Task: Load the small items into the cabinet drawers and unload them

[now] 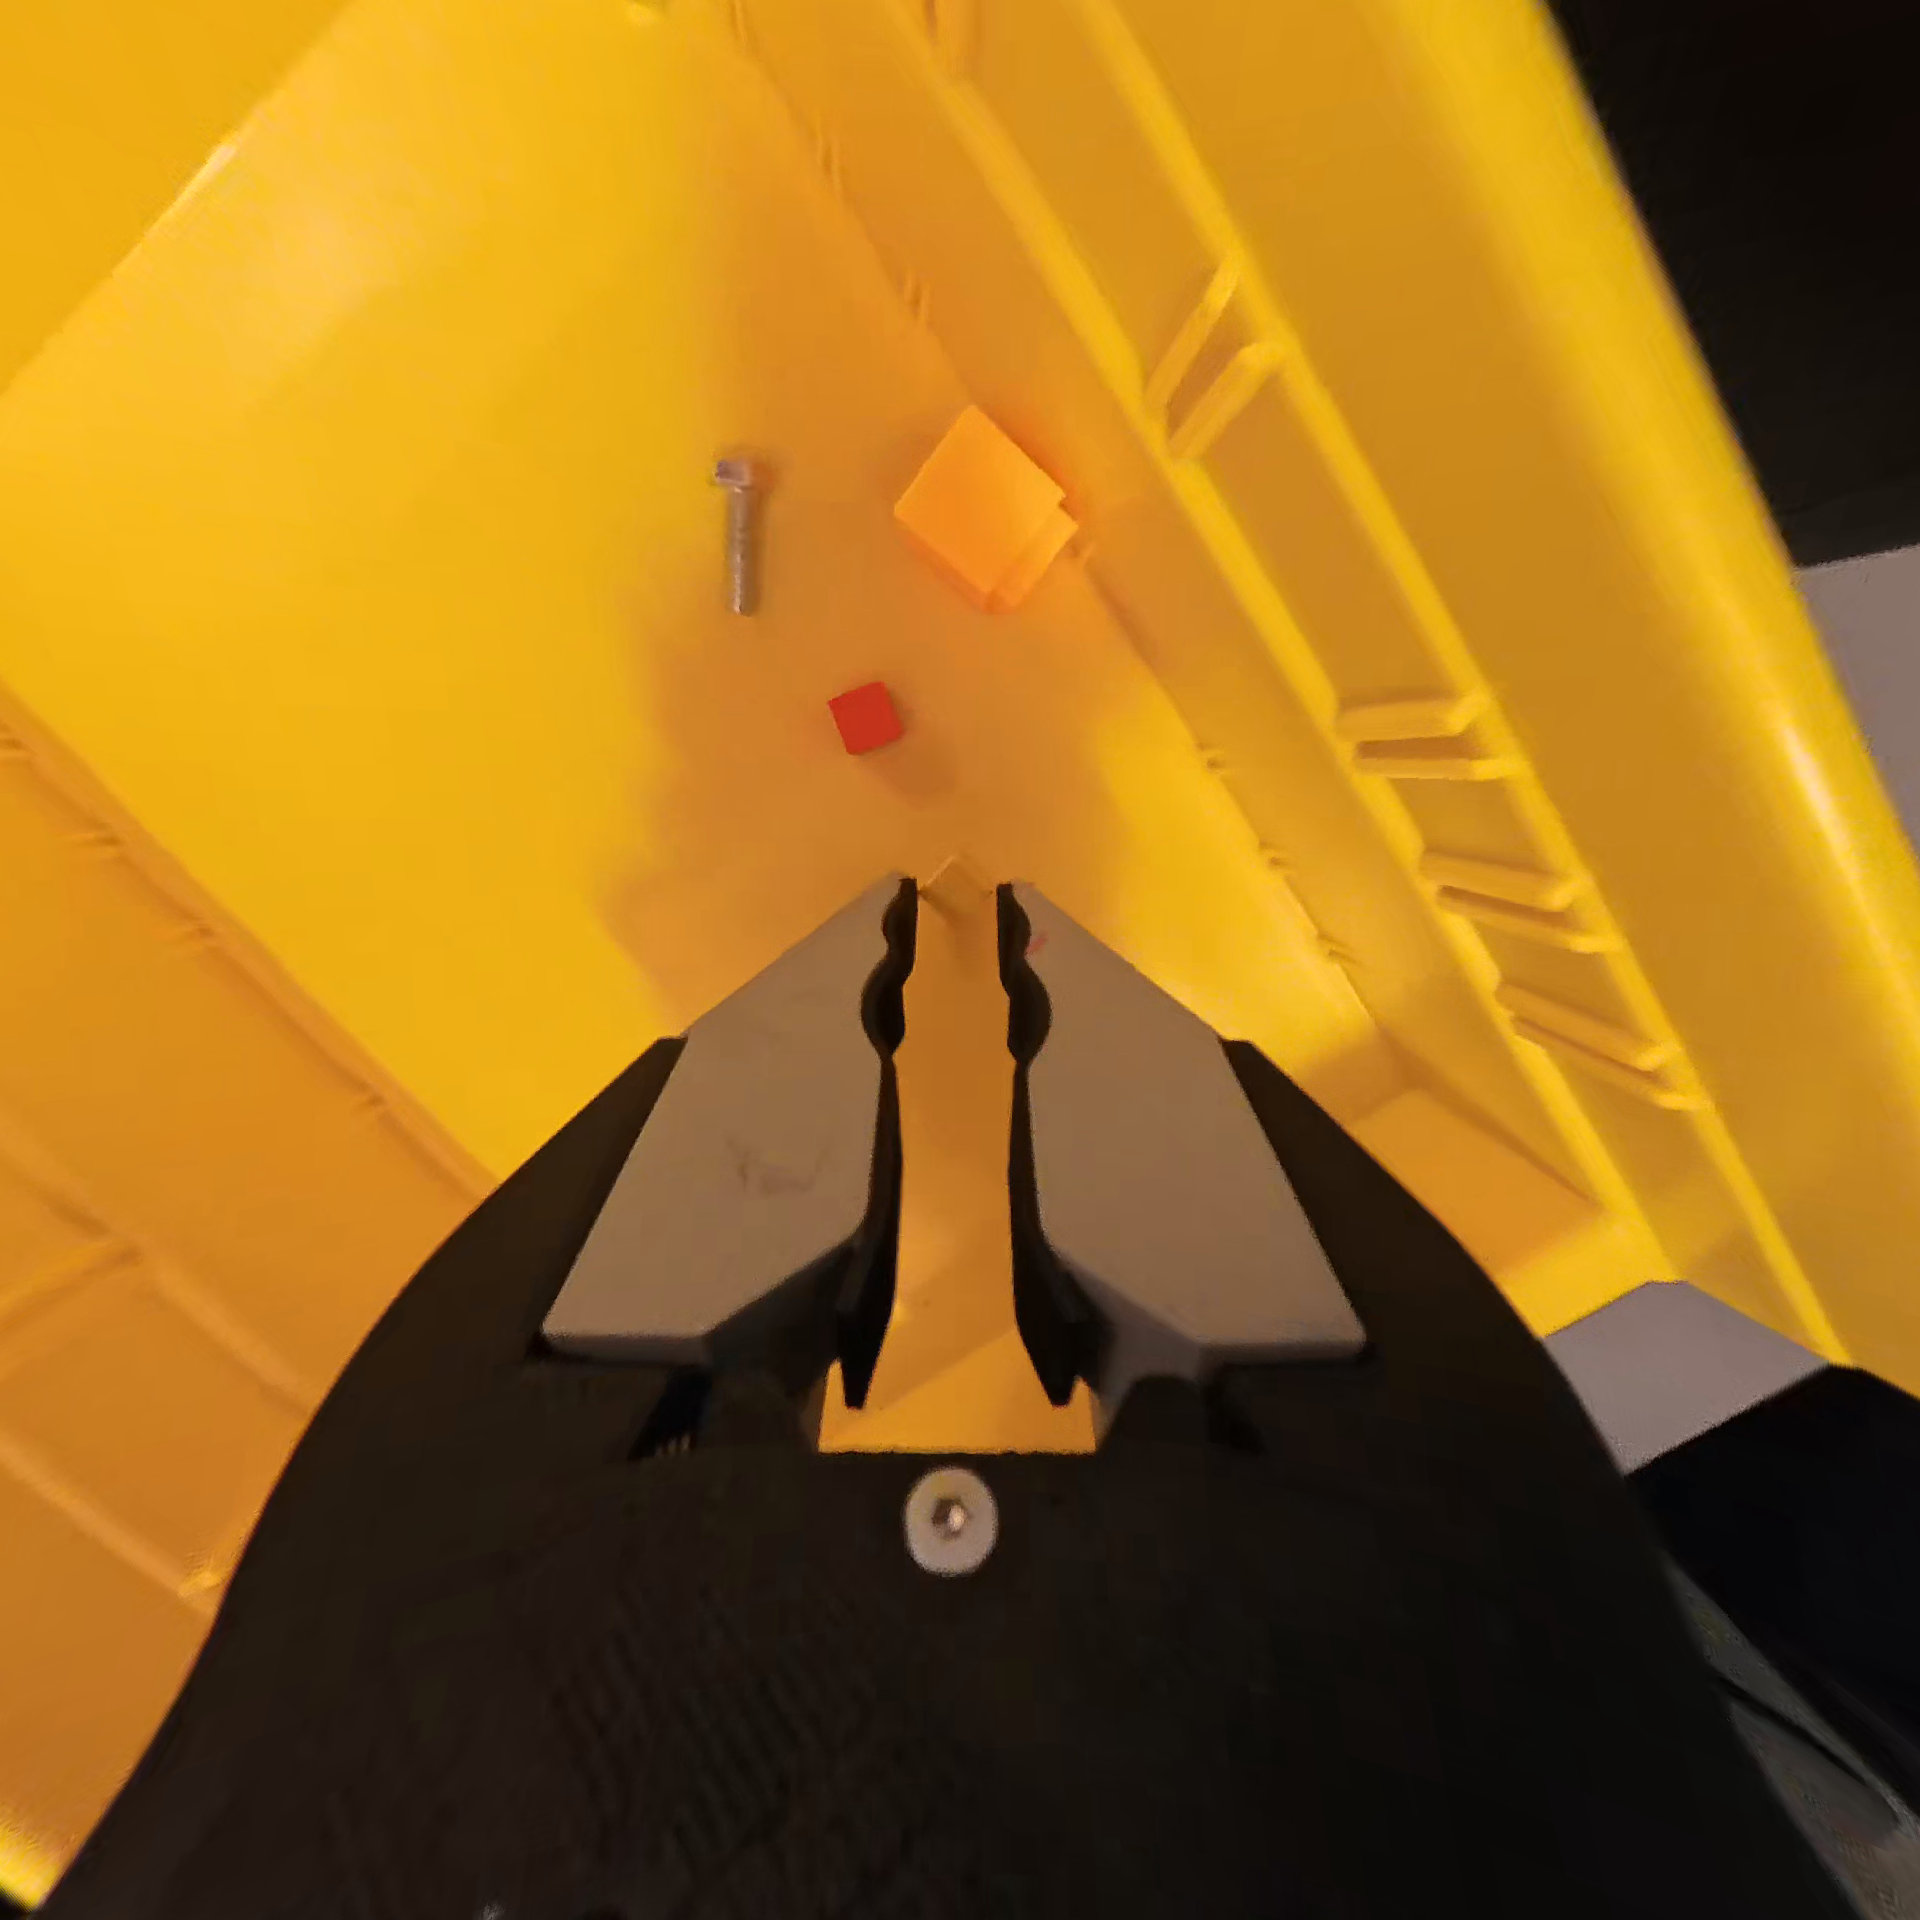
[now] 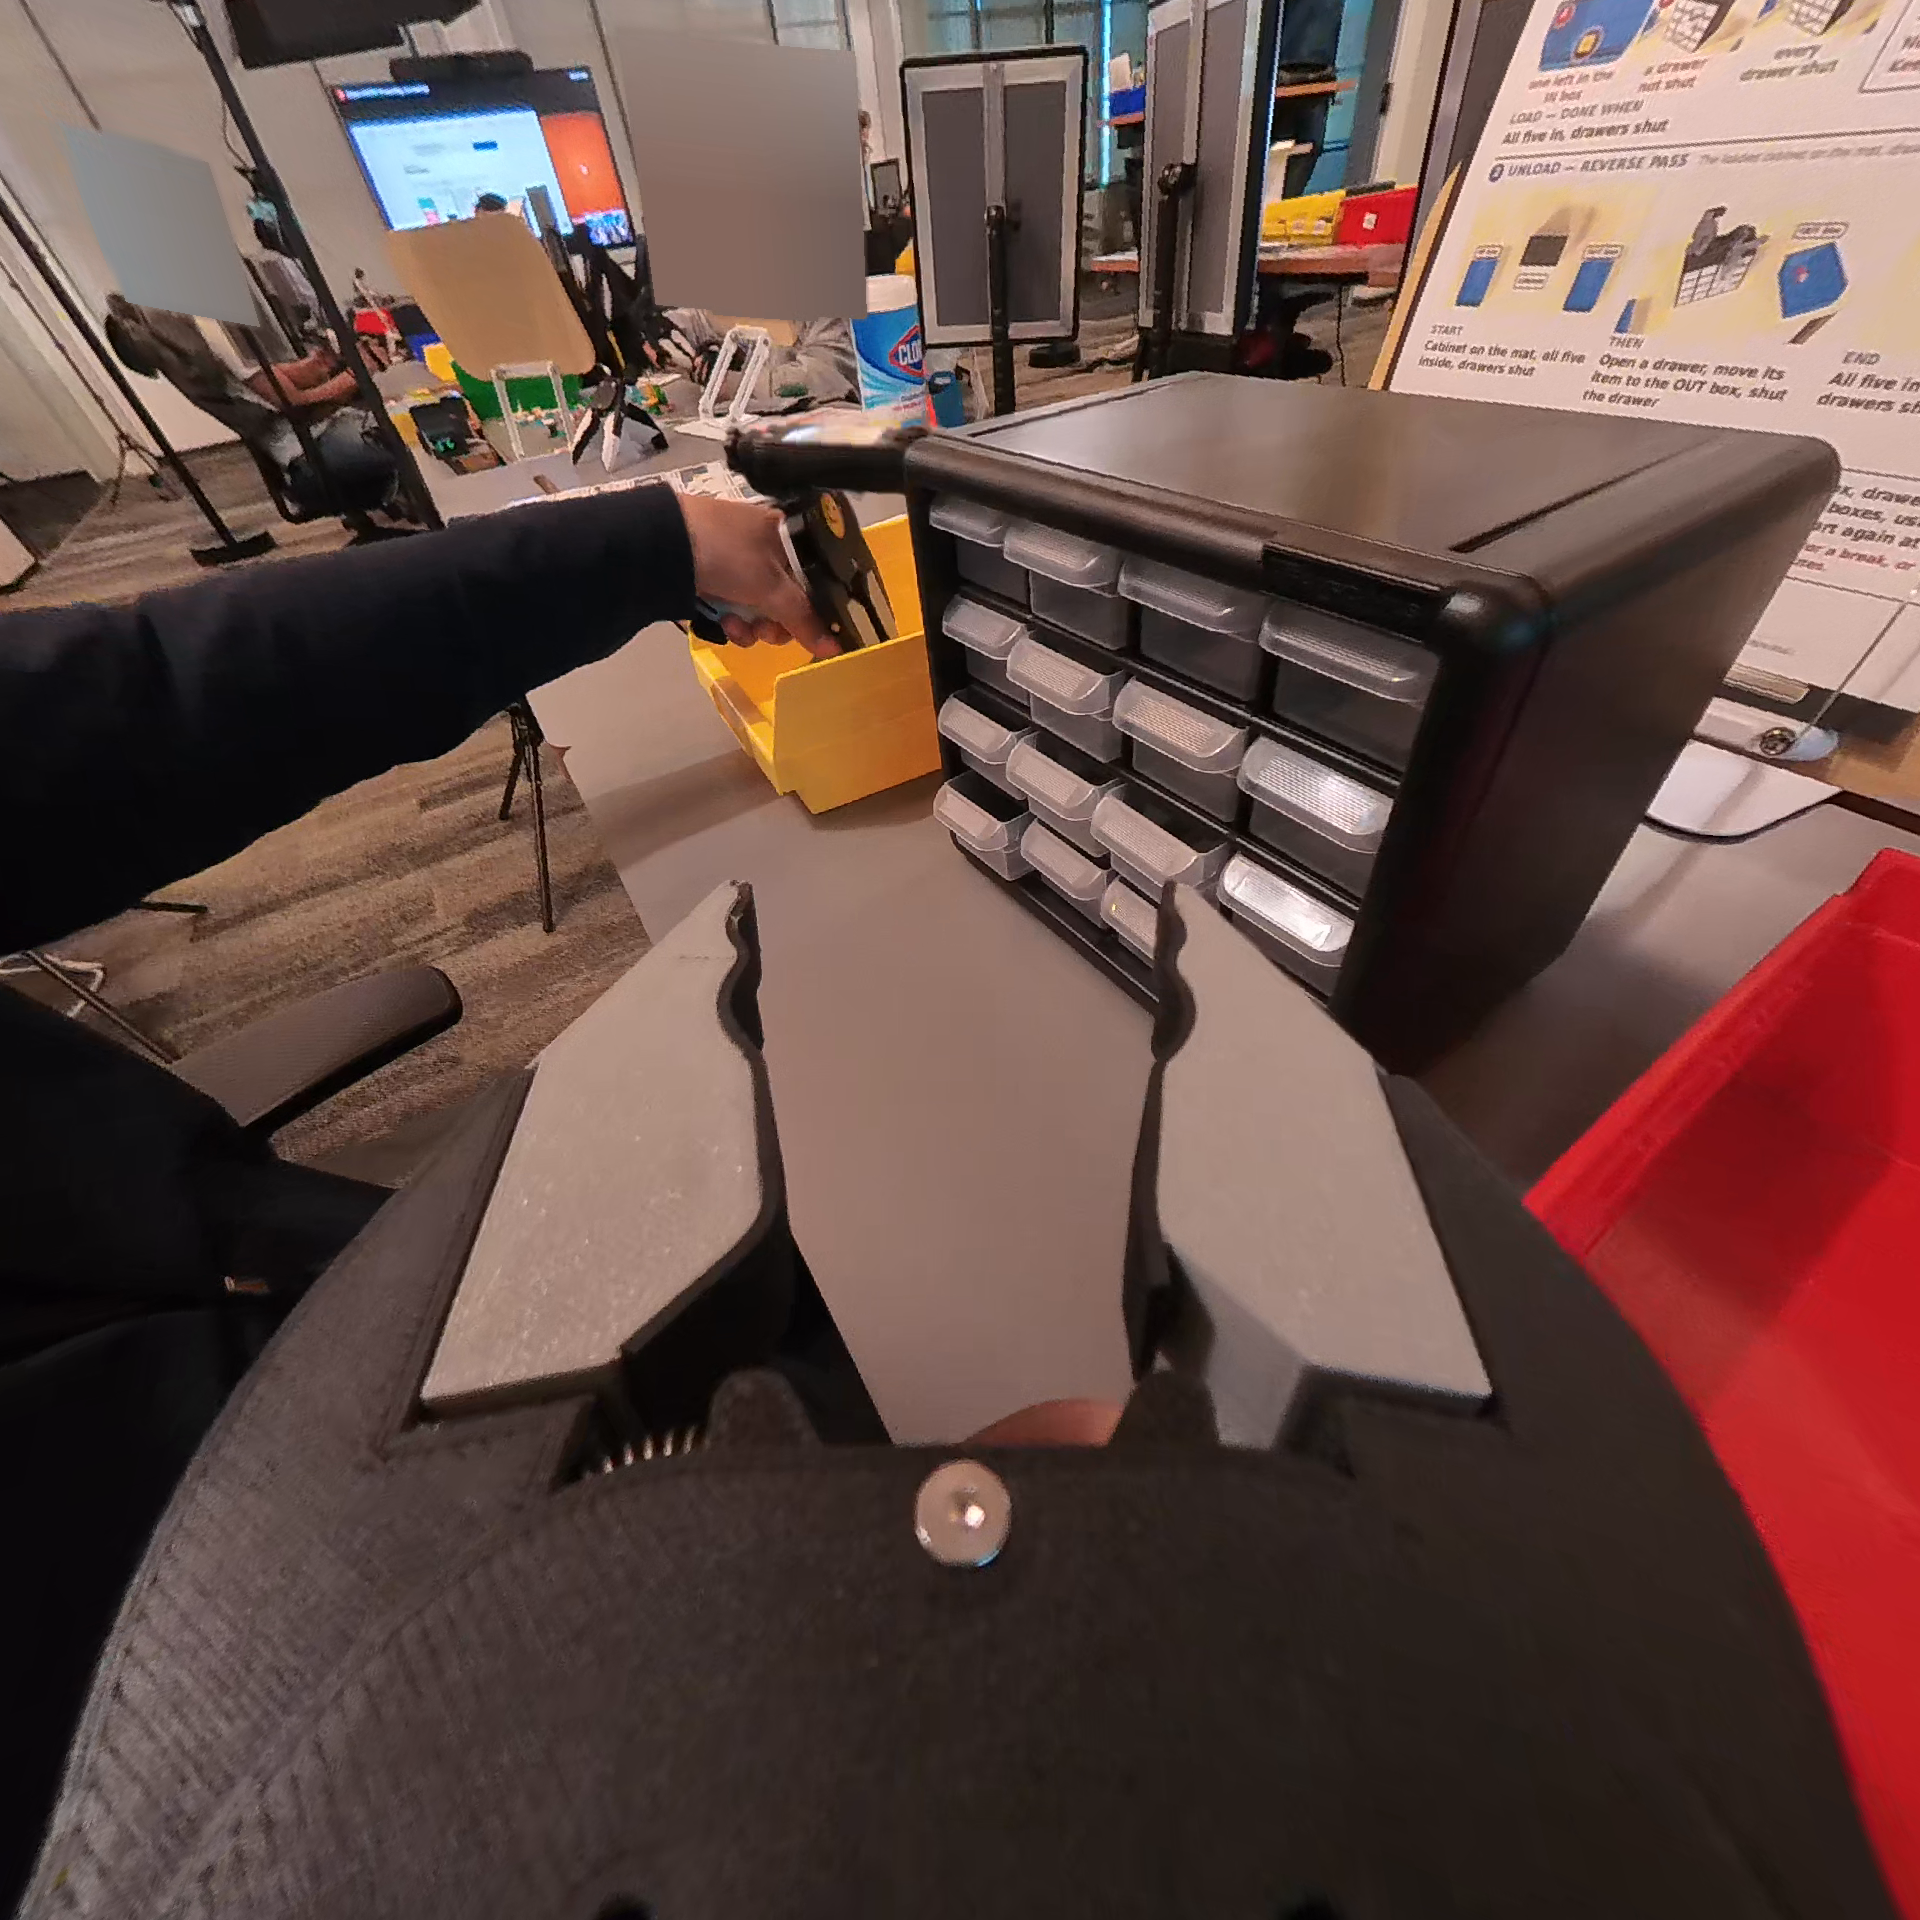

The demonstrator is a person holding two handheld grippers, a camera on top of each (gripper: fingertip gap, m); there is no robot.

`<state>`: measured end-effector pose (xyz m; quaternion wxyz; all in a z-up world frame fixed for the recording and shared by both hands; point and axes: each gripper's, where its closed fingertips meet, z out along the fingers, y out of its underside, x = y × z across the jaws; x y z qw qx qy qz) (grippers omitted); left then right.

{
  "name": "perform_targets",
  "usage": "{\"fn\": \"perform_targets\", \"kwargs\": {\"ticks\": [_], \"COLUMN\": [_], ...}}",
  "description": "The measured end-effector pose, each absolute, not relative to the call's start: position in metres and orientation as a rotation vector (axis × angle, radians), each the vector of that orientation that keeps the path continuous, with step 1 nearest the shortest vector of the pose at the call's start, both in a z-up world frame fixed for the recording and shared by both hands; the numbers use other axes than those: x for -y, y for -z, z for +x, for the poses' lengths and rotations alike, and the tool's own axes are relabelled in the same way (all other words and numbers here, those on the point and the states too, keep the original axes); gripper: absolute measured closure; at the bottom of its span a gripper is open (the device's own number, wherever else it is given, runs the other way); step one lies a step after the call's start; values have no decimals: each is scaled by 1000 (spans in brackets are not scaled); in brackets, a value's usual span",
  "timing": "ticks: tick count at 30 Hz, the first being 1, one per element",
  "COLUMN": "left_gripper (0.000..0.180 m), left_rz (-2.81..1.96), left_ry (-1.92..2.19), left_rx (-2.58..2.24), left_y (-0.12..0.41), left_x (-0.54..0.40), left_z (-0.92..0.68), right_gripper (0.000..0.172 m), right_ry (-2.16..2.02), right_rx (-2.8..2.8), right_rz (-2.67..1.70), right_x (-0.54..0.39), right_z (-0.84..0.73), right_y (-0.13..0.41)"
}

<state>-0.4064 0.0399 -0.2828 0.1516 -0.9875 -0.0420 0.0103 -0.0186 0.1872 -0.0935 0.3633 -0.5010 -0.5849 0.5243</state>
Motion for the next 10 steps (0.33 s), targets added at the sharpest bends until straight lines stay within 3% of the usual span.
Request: {"fn": "perform_targets", "kwargs": {"ticks": [1, 10], "left_gripper": [167, 172], "left_rz": [-2861, -2853], "left_ry": [-30, -67], "left_rx": [113, 66], "left_y": [287, 289], "left_x": [-38, -45], "left_z": [-407, -408], "right_gripper": [98, 102], "right_ry": [-1352, -1367], "right_rx": [1505, 1512], "right_rz": [-1296, -1292], "right_x": [-188, -187], "right_z": [-19, -26], "right_y": [95, 97]}}
